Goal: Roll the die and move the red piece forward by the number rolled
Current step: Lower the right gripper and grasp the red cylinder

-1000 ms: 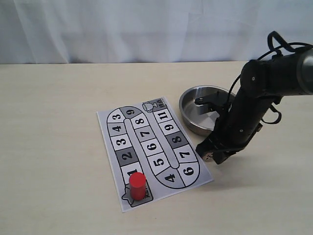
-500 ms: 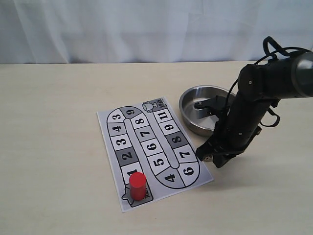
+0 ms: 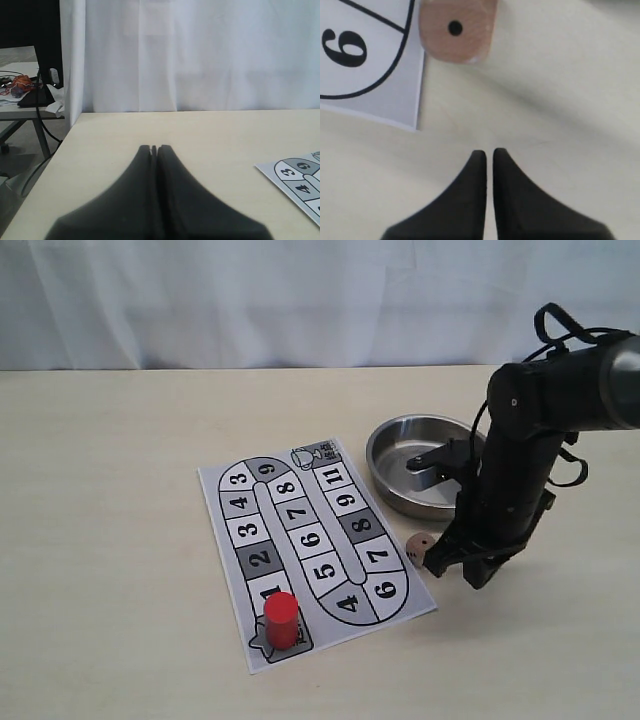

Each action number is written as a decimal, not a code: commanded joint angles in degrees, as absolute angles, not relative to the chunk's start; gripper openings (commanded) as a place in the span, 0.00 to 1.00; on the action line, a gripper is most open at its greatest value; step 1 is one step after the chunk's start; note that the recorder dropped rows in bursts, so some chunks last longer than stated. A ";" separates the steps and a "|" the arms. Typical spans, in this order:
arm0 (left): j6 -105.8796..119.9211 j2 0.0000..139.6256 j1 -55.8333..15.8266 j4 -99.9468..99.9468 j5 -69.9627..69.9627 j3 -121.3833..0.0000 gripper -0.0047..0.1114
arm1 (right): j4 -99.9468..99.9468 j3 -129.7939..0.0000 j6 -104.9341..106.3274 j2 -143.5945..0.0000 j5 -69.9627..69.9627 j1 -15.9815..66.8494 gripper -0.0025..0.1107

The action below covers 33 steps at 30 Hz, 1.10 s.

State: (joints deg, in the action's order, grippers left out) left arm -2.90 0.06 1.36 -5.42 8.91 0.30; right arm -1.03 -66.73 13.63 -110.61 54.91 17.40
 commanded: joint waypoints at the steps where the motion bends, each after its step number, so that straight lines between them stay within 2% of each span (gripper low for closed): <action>1: -3.03 0.00 1.36 -5.36 8.12 0.00 0.04 | -1.02 -67.23 12.78 -107.26 55.89 18.25 0.06; 8: -3.03 0.00 1.36 -5.36 8.12 0.00 0.04 | -0.42 -67.23 13.93 -101.67 53.83 24.90 0.09; 11: -3.03 0.00 1.36 -5.36 8.12 0.00 0.04 | -0.72 -67.23 15.90 -100.63 52.48 28.77 0.19; 17: -3.03 0.00 1.36 -5.36 8.12 0.00 0.04 | -4.18 -67.23 15.90 -100.82 48.65 35.16 0.45; 20: -3.03 0.00 1.36 -5.36 8.25 0.00 0.04 | -8.28 -67.23 15.90 -100.85 45.31 37.08 0.53; 33: -3.03 0.00 1.36 -5.36 8.25 0.00 0.04 | -11.07 -67.23 17.53 -104.07 37.05 44.07 0.55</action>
State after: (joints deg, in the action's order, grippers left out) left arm -2.90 0.06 1.36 -5.42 8.91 0.30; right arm -10.94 -67.01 16.14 -103.17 39.18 42.91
